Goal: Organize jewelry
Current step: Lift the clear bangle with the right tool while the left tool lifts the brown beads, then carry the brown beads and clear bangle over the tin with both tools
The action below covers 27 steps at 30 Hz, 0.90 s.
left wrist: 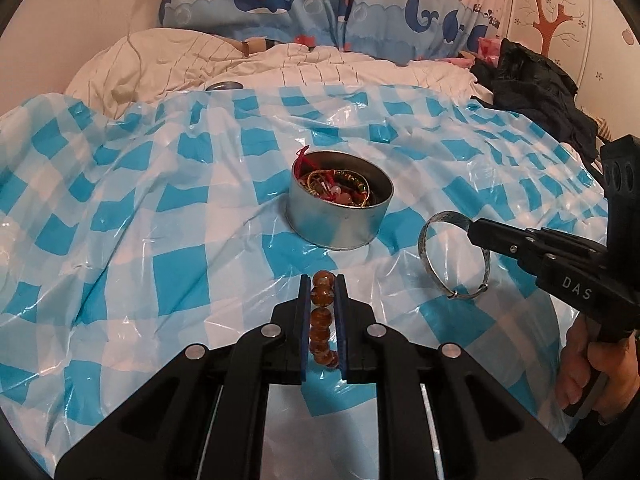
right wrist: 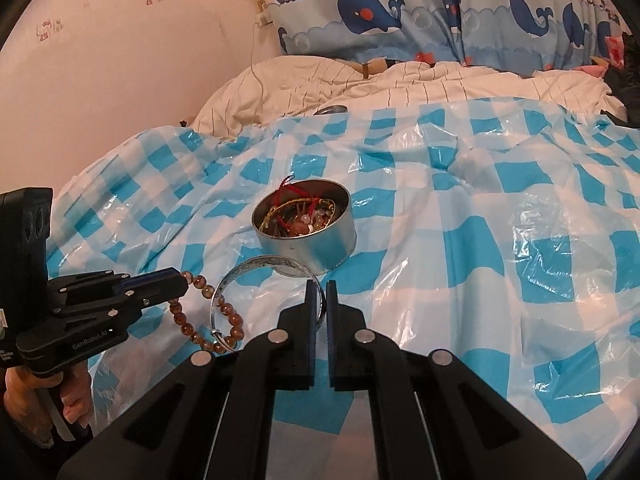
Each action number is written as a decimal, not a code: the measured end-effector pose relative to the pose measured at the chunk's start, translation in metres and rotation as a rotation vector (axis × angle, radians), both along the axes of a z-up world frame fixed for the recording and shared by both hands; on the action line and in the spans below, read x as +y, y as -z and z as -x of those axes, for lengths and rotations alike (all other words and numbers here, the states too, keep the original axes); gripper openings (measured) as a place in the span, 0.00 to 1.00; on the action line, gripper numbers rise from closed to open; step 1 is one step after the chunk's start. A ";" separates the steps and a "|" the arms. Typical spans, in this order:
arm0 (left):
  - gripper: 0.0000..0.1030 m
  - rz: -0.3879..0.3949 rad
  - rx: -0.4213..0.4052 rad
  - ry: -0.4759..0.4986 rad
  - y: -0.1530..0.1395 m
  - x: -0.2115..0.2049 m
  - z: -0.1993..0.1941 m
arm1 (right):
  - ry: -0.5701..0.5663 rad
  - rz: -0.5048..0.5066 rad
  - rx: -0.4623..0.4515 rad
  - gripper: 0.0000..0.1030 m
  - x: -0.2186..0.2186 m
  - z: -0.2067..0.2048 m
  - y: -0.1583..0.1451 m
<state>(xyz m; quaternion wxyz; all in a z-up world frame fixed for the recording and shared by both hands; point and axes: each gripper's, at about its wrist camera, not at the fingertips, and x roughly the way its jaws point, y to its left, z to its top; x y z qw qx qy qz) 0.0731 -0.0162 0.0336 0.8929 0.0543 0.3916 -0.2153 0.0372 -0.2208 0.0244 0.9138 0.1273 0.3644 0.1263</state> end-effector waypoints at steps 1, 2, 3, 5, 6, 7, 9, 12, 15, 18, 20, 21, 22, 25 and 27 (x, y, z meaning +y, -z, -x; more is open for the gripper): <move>0.10 0.000 -0.002 0.000 0.000 0.000 0.001 | 0.000 -0.002 -0.005 0.05 0.000 0.000 -0.001; 0.10 0.001 -0.003 -0.001 -0.001 -0.001 0.000 | 0.000 -0.002 -0.006 0.05 0.000 0.000 -0.001; 0.10 0.000 -0.005 -0.003 -0.001 -0.002 0.000 | 0.001 -0.002 -0.007 0.05 0.000 0.001 -0.001; 0.10 -0.002 -0.007 -0.001 -0.002 -0.004 0.000 | 0.003 -0.005 -0.008 0.05 -0.001 0.000 -0.001; 0.10 -0.003 -0.007 -0.001 -0.002 -0.004 0.000 | 0.002 -0.003 -0.009 0.05 -0.001 0.001 -0.001; 0.10 -0.005 -0.010 0.000 -0.002 -0.005 0.000 | 0.002 -0.003 -0.010 0.05 -0.001 0.000 -0.001; 0.10 -0.005 -0.011 0.000 -0.002 -0.006 -0.001 | 0.003 -0.004 -0.011 0.05 -0.002 0.000 -0.001; 0.10 -0.006 -0.011 -0.001 -0.002 -0.006 -0.001 | 0.001 -0.006 -0.012 0.05 -0.002 -0.001 -0.002; 0.10 -0.004 -0.013 -0.003 -0.003 -0.007 -0.002 | -0.001 -0.007 -0.018 0.05 -0.001 -0.003 -0.004; 0.10 -0.002 -0.014 -0.004 -0.005 -0.009 -0.004 | 0.001 -0.014 -0.023 0.05 -0.001 -0.006 -0.005; 0.10 -0.005 -0.021 -0.005 -0.007 -0.013 -0.006 | 0.005 -0.024 -0.026 0.05 -0.001 -0.009 -0.005; 0.10 -0.007 -0.024 -0.004 -0.008 -0.014 -0.008 | 0.006 -0.027 -0.029 0.05 -0.001 -0.010 -0.006; 0.10 -0.003 -0.025 -0.003 -0.010 -0.016 -0.010 | 0.007 -0.027 -0.032 0.05 -0.001 -0.011 -0.006; 0.10 0.012 -0.030 -0.003 -0.014 -0.021 -0.017 | 0.012 -0.026 -0.044 0.05 -0.002 -0.014 -0.008; 0.10 0.031 -0.033 -0.004 -0.018 -0.024 -0.023 | 0.021 -0.027 -0.054 0.05 -0.004 -0.019 -0.010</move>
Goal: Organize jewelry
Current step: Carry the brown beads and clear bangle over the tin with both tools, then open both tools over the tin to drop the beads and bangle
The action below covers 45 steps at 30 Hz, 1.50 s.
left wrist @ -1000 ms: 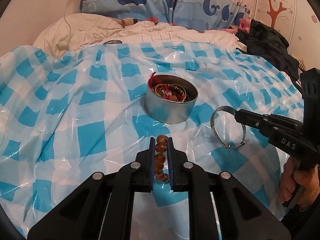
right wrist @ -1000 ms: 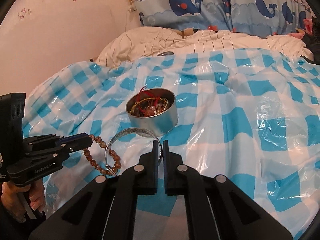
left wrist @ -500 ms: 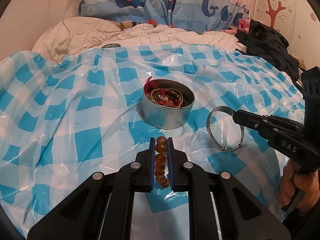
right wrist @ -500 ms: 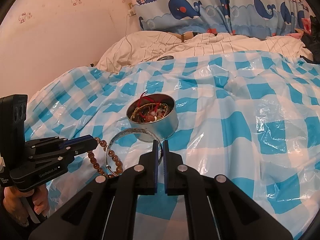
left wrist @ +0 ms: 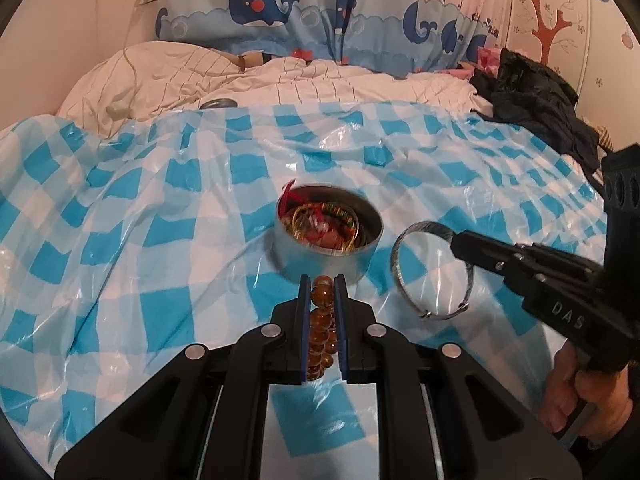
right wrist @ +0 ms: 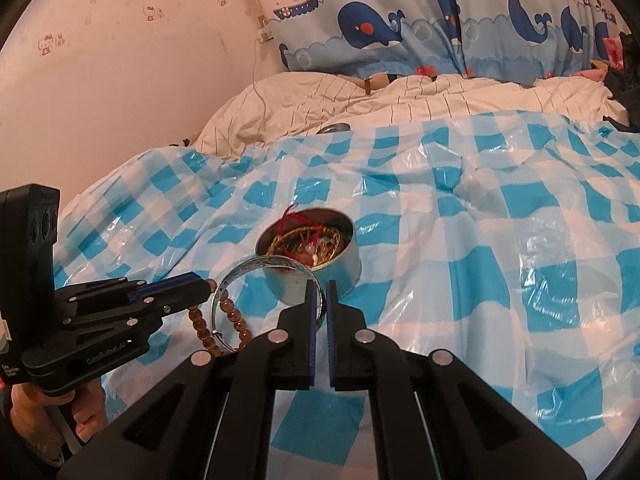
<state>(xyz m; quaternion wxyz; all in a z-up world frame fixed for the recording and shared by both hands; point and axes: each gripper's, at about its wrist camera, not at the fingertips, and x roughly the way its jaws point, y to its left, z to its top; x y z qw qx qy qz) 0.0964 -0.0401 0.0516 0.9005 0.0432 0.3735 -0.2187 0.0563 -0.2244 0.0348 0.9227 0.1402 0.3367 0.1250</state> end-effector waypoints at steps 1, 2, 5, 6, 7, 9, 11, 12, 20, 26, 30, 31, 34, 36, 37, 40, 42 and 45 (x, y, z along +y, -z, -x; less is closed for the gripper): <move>0.10 0.011 -0.003 -0.002 -0.003 -0.001 -0.004 | 0.006 -0.006 -0.004 0.05 -0.002 -0.004 -0.001; 0.10 0.022 -0.006 -0.006 -0.006 -0.002 -0.009 | 0.010 -0.009 -0.006 0.05 -0.003 -0.007 -0.002; 0.10 0.055 -0.019 -0.015 -0.012 -0.005 -0.023 | 0.024 -0.008 -0.014 0.05 -0.007 -0.014 -0.004; 0.10 0.065 -0.023 -0.019 -0.014 -0.006 -0.027 | 0.028 -0.009 -0.015 0.05 -0.009 -0.016 -0.005; 0.10 0.075 -0.024 -0.021 -0.015 -0.007 -0.031 | 0.033 -0.008 -0.016 0.05 -0.010 -0.017 -0.005; 0.10 0.088 -0.028 -0.029 -0.017 -0.008 -0.039 | 0.038 -0.005 -0.020 0.05 -0.012 -0.021 -0.006; 0.10 0.103 -0.024 -0.036 -0.016 -0.010 -0.047 | 0.041 -0.002 -0.024 0.05 -0.014 -0.024 -0.008; 0.10 0.107 -0.024 -0.040 -0.015 -0.011 -0.050 | 0.042 0.003 -0.026 0.05 -0.014 -0.027 -0.008; 0.10 0.178 -0.028 -0.024 -0.015 -0.017 -0.063 | 0.056 0.042 -0.021 0.05 -0.012 -0.049 -0.005; 0.11 0.257 -0.032 -0.007 -0.018 -0.019 -0.074 | 0.048 0.060 -0.013 0.05 -0.007 -0.061 -0.001; 0.11 0.200 0.050 -0.035 0.003 -0.024 -0.092 | 0.031 0.109 0.001 0.05 0.006 -0.074 0.004; 0.11 0.184 0.061 -0.052 0.008 -0.022 -0.094 | 0.028 0.117 0.004 0.06 0.008 -0.076 0.005; 0.21 0.168 0.084 -0.085 0.014 -0.013 -0.097 | 0.000 0.163 0.033 0.07 0.021 -0.087 0.013; 0.28 0.162 0.066 -0.103 0.010 -0.004 -0.093 | -0.008 0.178 0.056 0.07 0.024 -0.092 0.018; 0.33 0.158 0.060 -0.112 0.007 0.000 -0.091 | -0.009 0.182 0.068 0.07 0.024 -0.093 0.019; 0.37 0.135 0.044 -0.132 0.002 0.009 -0.081 | 0.009 0.167 0.071 0.07 0.015 -0.088 0.014; 0.41 0.093 0.028 -0.138 -0.001 0.010 -0.070 | 0.017 0.150 0.061 0.07 0.008 -0.078 0.005; 0.50 0.030 0.004 -0.134 -0.002 0.010 -0.048 | 0.022 0.118 0.045 0.25 -0.003 -0.053 -0.007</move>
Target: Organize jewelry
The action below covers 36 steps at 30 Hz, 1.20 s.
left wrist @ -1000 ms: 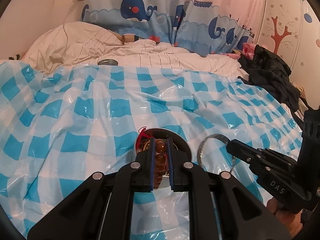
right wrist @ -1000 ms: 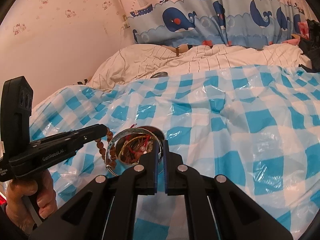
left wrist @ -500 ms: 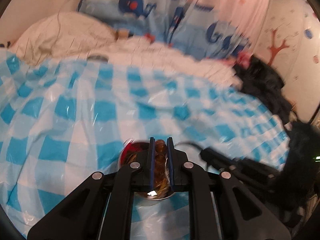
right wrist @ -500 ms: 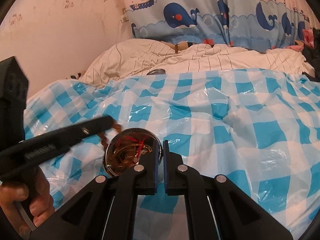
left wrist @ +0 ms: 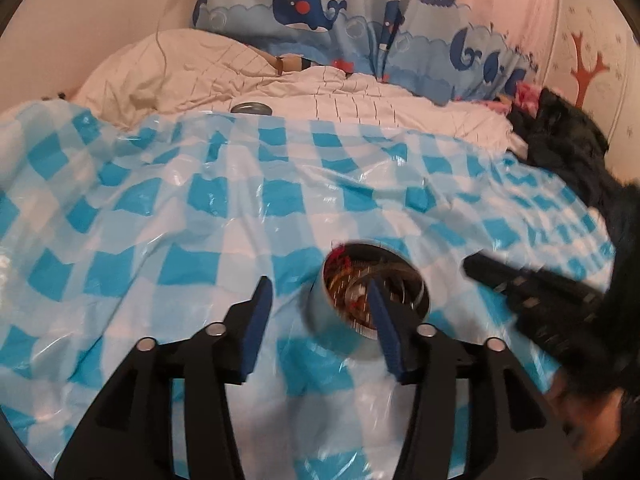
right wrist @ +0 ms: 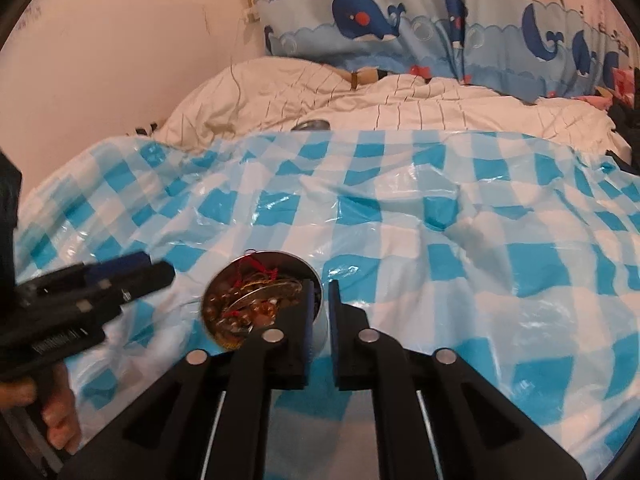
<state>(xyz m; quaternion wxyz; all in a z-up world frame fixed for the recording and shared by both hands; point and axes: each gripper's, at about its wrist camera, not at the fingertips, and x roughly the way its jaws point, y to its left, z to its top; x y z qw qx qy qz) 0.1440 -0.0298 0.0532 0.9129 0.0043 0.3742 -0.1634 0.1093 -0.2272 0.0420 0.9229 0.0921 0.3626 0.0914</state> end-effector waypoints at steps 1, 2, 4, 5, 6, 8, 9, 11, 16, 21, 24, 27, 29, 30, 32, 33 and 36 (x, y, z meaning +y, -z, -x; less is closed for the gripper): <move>0.53 -0.016 -0.003 0.002 0.001 0.000 0.008 | 0.001 -0.003 -0.004 0.33 -0.002 0.008 -0.002; 0.55 -0.030 -0.005 0.004 0.002 0.001 0.014 | -0.005 -0.005 -0.005 0.34 -0.004 0.021 -0.003; 0.58 -0.079 -0.008 0.010 0.007 -0.001 0.031 | -0.021 -0.008 0.004 0.34 -0.005 0.039 -0.002; 0.58 -0.100 -0.009 0.015 0.010 -0.002 0.038 | -0.029 -0.012 0.013 0.34 -0.004 0.048 0.000; 0.59 -0.113 -0.012 0.017 0.011 -0.003 0.042 | -0.035 -0.023 0.020 0.35 -0.004 0.056 0.002; 0.60 -0.134 -0.022 0.019 0.013 -0.003 0.053 | -0.040 -0.040 0.025 0.39 -0.002 0.066 0.006; 0.61 -0.136 -0.027 0.022 0.014 -0.003 0.059 | -0.043 -0.042 0.023 0.42 0.000 0.068 0.006; 0.62 -0.151 -0.036 0.023 0.016 -0.004 0.064 | -0.057 -0.042 0.015 0.43 0.005 0.070 0.007; 0.64 -0.188 -0.034 0.036 0.026 -0.006 0.068 | -0.073 -0.022 0.016 0.54 0.015 0.068 0.014; 0.69 -0.195 -0.027 0.032 0.034 -0.005 0.066 | -0.072 -0.007 0.042 0.61 0.018 0.063 0.023; 0.74 -0.202 -0.033 0.029 0.035 -0.004 0.066 | -0.068 -0.007 0.051 0.62 0.018 0.061 0.026; 0.76 -0.203 -0.034 0.025 0.037 -0.004 0.065 | -0.057 -0.006 0.051 0.65 0.017 0.060 0.028; 0.76 -0.201 -0.029 0.024 0.038 -0.003 0.064 | -0.050 -0.008 0.046 0.66 0.016 0.059 0.027; 0.76 -0.198 -0.025 0.021 0.039 -0.002 0.063 | -0.043 -0.009 0.038 0.67 0.015 0.057 0.026; 0.77 -0.188 -0.017 0.019 0.040 -0.001 0.063 | -0.020 -0.011 0.018 0.67 0.012 0.052 0.023; 0.77 -0.180 -0.010 0.017 0.040 0.000 0.062 | -0.010 -0.011 0.014 0.68 0.011 0.050 0.023; 0.77 -0.175 -0.006 0.011 0.041 0.001 0.061 | 0.008 -0.034 0.023 0.68 0.006 0.046 0.025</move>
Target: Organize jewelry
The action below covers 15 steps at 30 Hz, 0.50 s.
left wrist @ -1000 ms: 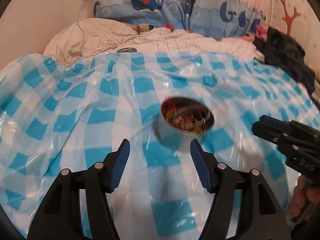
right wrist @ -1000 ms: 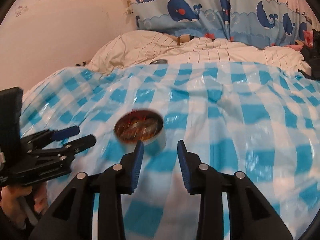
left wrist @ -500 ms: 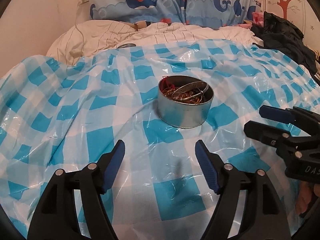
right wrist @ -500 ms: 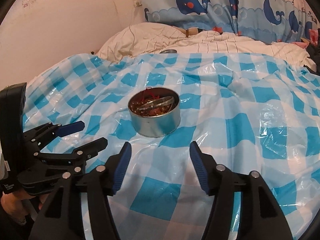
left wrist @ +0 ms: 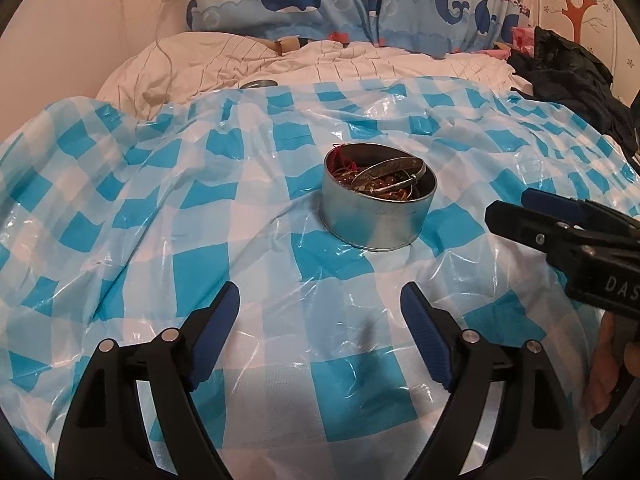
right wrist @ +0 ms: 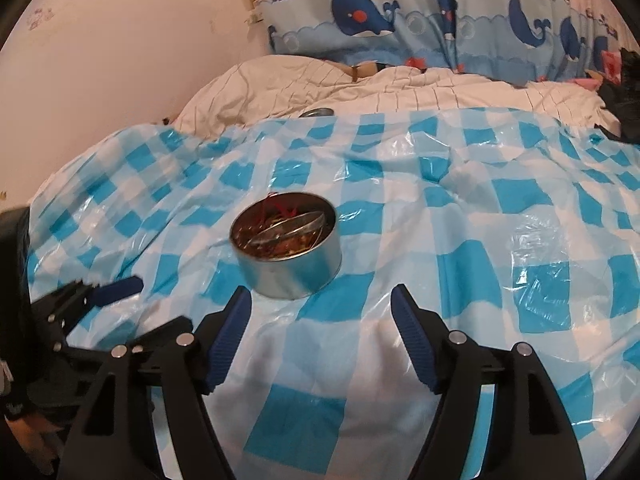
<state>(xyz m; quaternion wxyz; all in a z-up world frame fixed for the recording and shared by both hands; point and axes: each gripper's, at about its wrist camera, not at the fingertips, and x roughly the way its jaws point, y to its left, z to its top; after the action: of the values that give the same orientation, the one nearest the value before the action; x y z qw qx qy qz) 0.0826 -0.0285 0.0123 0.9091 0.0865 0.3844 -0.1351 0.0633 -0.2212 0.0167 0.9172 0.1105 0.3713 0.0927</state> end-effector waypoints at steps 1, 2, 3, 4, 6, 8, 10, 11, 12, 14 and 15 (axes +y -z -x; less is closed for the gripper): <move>0.77 0.001 0.001 -0.001 0.000 0.000 0.000 | -0.001 -0.001 0.005 0.68 0.000 0.000 0.001; 0.79 0.004 0.003 -0.002 0.000 0.000 0.000 | -0.003 0.002 0.006 0.68 0.001 0.001 0.001; 0.79 0.010 0.009 -0.006 0.001 0.001 -0.001 | -0.008 0.007 0.007 0.68 0.002 0.001 0.002; 0.81 0.015 0.015 -0.010 0.002 0.001 -0.002 | -0.014 0.014 0.009 0.70 0.004 0.002 0.002; 0.81 0.017 0.026 -0.018 0.005 0.001 -0.003 | -0.024 0.035 0.014 0.73 0.009 0.003 0.003; 0.82 0.011 0.030 -0.023 0.007 -0.001 -0.003 | -0.031 0.054 0.027 0.75 0.013 0.005 0.004; 0.84 0.005 0.026 -0.035 0.008 -0.001 -0.004 | -0.033 0.066 0.039 0.78 0.015 0.006 0.006; 0.84 0.005 0.025 -0.038 0.008 -0.002 -0.004 | -0.032 0.071 0.044 0.78 0.015 0.006 0.007; 0.85 0.002 0.022 -0.045 0.008 -0.002 -0.004 | -0.029 0.075 0.049 0.79 0.015 0.006 0.007; 0.87 -0.004 0.018 -0.056 0.008 -0.003 -0.005 | -0.019 0.076 0.059 0.80 0.013 0.006 0.009; 0.87 -0.005 0.017 -0.058 0.008 -0.003 -0.005 | -0.017 0.074 0.062 0.80 0.013 0.005 0.009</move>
<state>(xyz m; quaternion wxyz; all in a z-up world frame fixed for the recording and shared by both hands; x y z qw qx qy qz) 0.0879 -0.0318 0.0041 0.9091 0.0765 0.3948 -0.1084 0.0581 -0.2085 0.0074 0.9079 0.0763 0.4038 0.0833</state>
